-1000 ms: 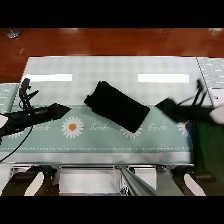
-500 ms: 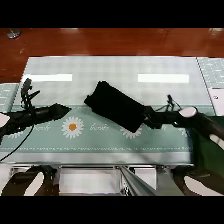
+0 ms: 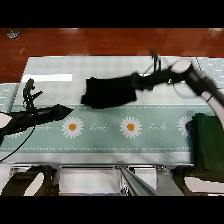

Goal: Fold the shirts.

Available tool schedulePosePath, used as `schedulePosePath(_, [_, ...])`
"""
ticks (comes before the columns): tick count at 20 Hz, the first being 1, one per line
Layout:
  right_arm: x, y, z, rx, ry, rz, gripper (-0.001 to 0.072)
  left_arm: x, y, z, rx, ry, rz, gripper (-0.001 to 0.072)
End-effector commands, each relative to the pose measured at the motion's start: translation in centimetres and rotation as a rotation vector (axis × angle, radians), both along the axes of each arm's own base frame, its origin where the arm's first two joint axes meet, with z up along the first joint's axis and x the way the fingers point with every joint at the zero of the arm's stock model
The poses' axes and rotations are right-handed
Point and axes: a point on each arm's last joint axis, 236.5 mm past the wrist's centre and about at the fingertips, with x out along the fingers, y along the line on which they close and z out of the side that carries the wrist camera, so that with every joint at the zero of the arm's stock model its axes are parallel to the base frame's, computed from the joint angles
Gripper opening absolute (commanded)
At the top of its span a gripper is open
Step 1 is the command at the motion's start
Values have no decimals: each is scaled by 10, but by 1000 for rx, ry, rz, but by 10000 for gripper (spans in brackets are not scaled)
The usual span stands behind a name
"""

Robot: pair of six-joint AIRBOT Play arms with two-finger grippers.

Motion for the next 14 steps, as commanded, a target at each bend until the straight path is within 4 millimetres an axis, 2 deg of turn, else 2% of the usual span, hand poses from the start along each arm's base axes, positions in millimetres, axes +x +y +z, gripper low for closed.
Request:
schedulePosePath(1, [20,-39,93,-164,-160,28,31,0,-1,0,1,0,-3,23])
schedulePosePath(3, [22,-75,137,-219,-209,-17,31,0,-1,0,1,0,-3,23])
schedulePosePath(5, [18,-120,166,-275,-229,-97,31,0,-1,0,1,0,-3,24])
schedulePosePath(6, [14,-146,174,-303,-220,-160,31,0,-1,0,1,1,-3,24])
schedulePosePath(8, [-6,-198,185,-356,-174,-290,31,-1,-1,0,-1,3,-5,24])
schedulePosePath(10, [-35,-255,188,-448,-117,-453,30,-2,-2,0,-2,5,-7,24])
schedulePosePath(11, [-56,-283,187,-488,-63,-546,30,-2,-2,0,-1,5,-8,24])
schedulePosePath(13, [-99,-317,178,-534,39,-656,30,-1,-1,0,0,2,-4,24])
schedulePosePath(14, [-128,-335,169,-576,113,-709,30,0,0,0,1,-1,-1,24])
